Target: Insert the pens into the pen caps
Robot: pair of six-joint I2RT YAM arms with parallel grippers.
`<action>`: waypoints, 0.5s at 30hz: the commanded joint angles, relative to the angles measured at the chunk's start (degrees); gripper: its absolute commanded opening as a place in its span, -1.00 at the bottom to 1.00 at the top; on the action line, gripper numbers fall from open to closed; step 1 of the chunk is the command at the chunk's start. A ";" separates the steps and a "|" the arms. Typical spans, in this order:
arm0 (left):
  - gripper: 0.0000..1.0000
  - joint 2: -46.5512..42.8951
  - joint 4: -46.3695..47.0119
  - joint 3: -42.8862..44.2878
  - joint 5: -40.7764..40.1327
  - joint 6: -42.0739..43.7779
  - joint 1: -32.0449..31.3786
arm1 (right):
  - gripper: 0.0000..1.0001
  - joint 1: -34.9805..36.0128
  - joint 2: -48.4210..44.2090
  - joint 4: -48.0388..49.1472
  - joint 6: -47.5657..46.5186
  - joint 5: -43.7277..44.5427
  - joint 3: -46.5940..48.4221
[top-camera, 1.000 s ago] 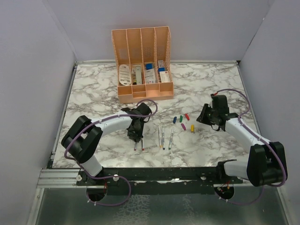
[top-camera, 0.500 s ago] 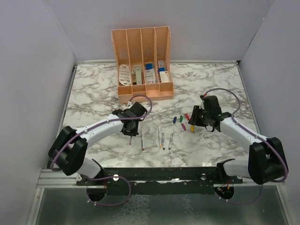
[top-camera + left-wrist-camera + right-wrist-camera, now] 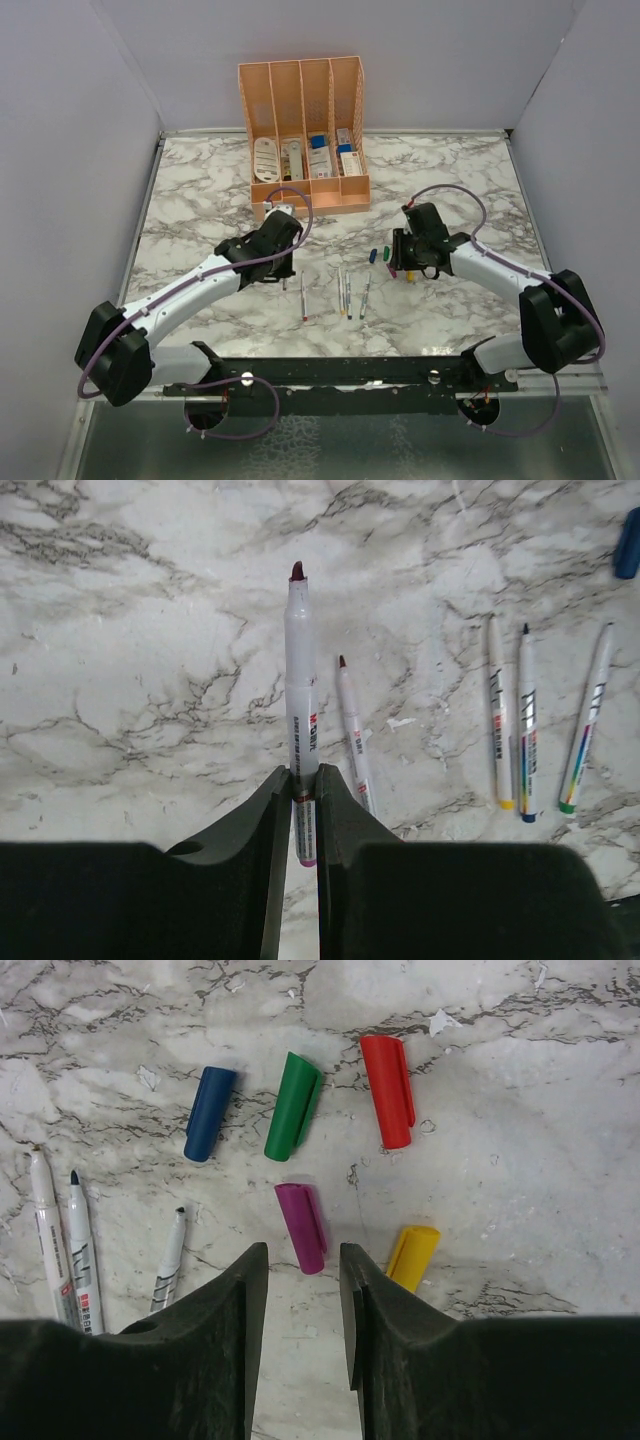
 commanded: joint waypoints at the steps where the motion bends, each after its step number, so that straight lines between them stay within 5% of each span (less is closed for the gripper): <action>1: -1.00 -3.79 8.65 -1.48 1.47 2.31 0.21 | -0.29 2.38 2.41 -1.30 -1.11 4.92 2.60; 15: -1.00 -4.89 22.79 -4.64 13.65 4.50 0.26 | -0.29 3.76 6.90 -1.98 -0.97 6.83 3.98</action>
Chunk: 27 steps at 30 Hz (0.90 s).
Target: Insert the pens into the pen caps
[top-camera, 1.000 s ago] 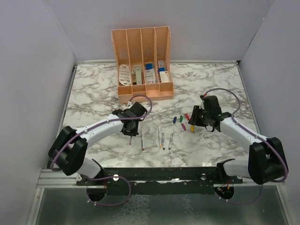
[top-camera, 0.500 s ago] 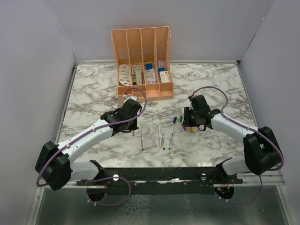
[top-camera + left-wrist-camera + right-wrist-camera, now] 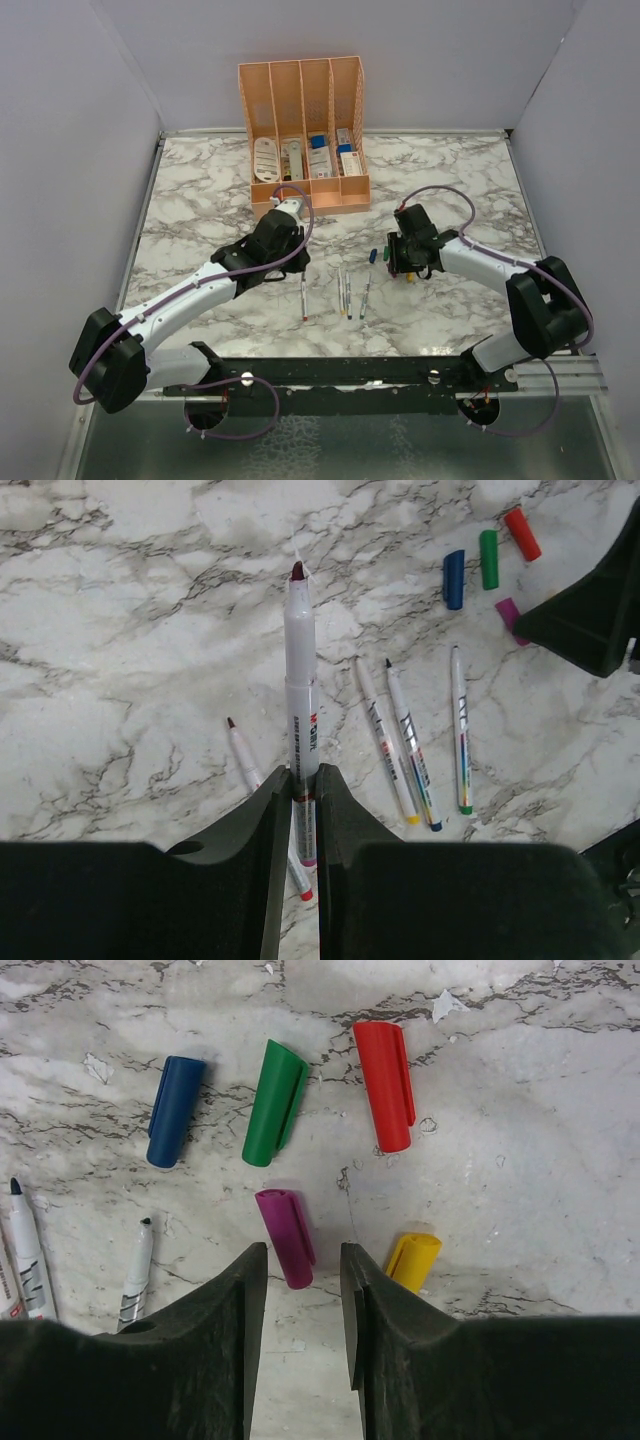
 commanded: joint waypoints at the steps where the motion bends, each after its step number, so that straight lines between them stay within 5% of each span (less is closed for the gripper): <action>1: -1.00 -0.96 7.44 -0.39 6.31 0.85 0.22 | -0.29 0.67 1.73 -0.24 -0.49 2.92 1.76; 27: -1.00 -0.18 11.03 -1.30 8.36 0.40 0.24 | -0.40 4.08 6.78 -2.01 0.50 6.62 2.92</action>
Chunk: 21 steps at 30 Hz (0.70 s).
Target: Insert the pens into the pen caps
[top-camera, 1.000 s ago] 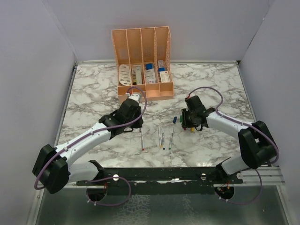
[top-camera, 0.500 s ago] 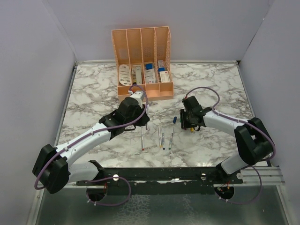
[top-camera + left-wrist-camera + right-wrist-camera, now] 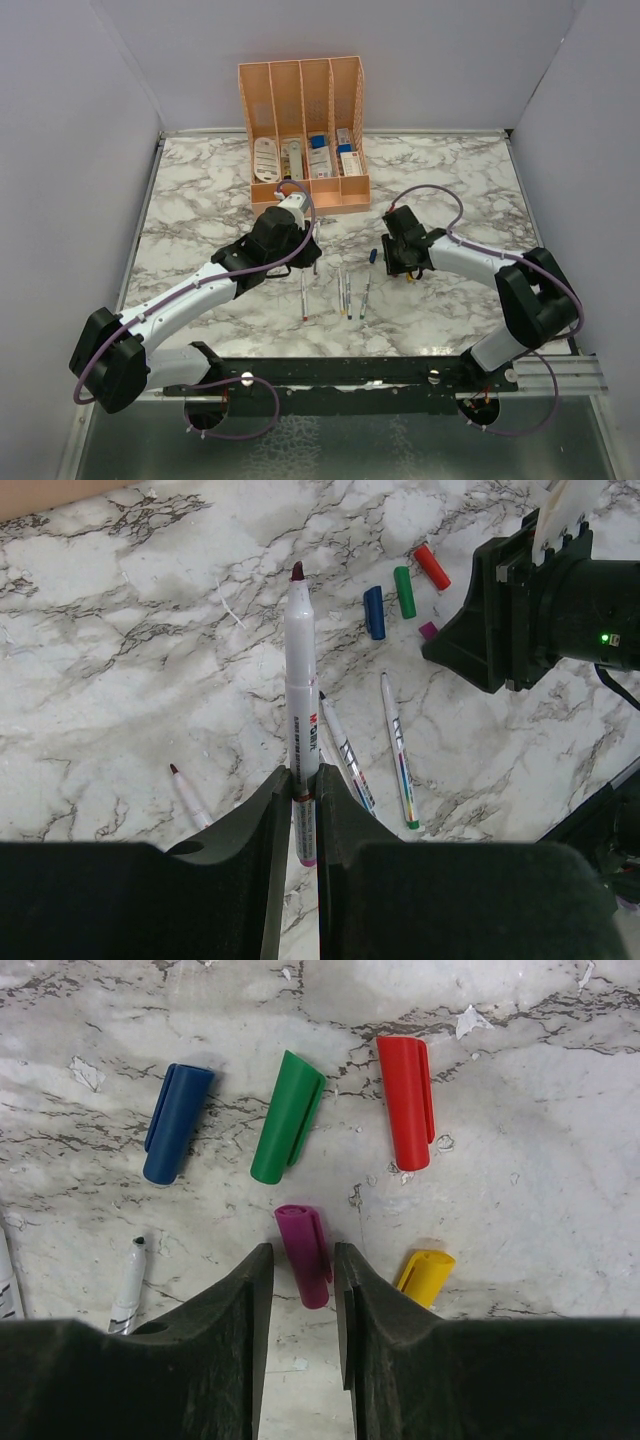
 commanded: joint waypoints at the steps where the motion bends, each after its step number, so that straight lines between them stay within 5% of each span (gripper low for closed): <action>1: -1.00 -0.18 2.12 -0.75 1.38 0.12 0.27 | -0.41 0.81 2.98 -1.60 0.79 2.21 0.92; 8: -1.00 -0.19 2.16 -0.93 1.47 -0.22 0.21 | -0.54 0.99 4.92 -1.67 0.78 2.57 1.15; 13: -1.00 -0.05 2.15 -0.84 1.64 -0.52 0.23 | -0.95 1.16 6.56 -2.08 0.91 2.06 1.39; 21: -1.00 -0.34 1.85 -0.95 1.99 -0.80 0.22 | -0.98 1.60 4.17 -5.12 0.84 1.21 2.08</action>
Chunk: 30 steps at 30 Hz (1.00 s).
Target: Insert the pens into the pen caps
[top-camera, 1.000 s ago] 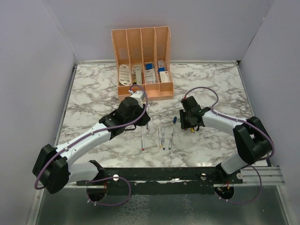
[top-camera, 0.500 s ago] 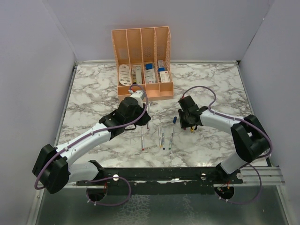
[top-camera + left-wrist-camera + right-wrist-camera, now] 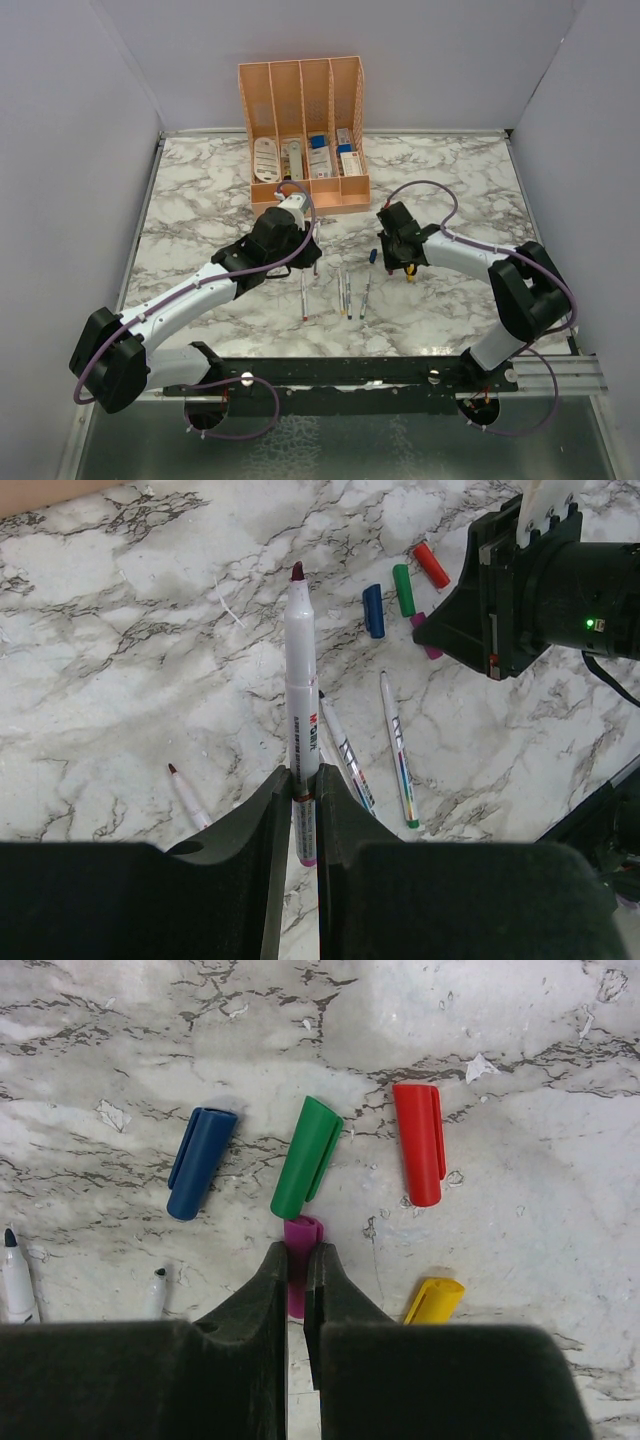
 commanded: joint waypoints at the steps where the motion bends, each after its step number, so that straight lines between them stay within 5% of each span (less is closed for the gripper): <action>1: -1.00 -0.42 1.62 -0.63 1.83 -0.14 0.24 | -0.98 0.49 -0.03 -5.62 0.48 -0.34 -1.01; 12: -1.00 -0.03 5.31 -0.94 5.62 1.04 0.28 | -0.98 0.57 -13.25 -7.50 0.09 -0.25 4.42; 23: -1.00 -0.02 25.02 -7.45 16.15 1.20 0.15 | -0.98 0.50 -26.43 15.92 -2.37 -3.30 -1.49; 30: -1.00 5.61 30.08 -2.73 21.33 1.46 0.03 | -0.98 0.49 -30.46 30.85 -1.97 -5.82 -5.18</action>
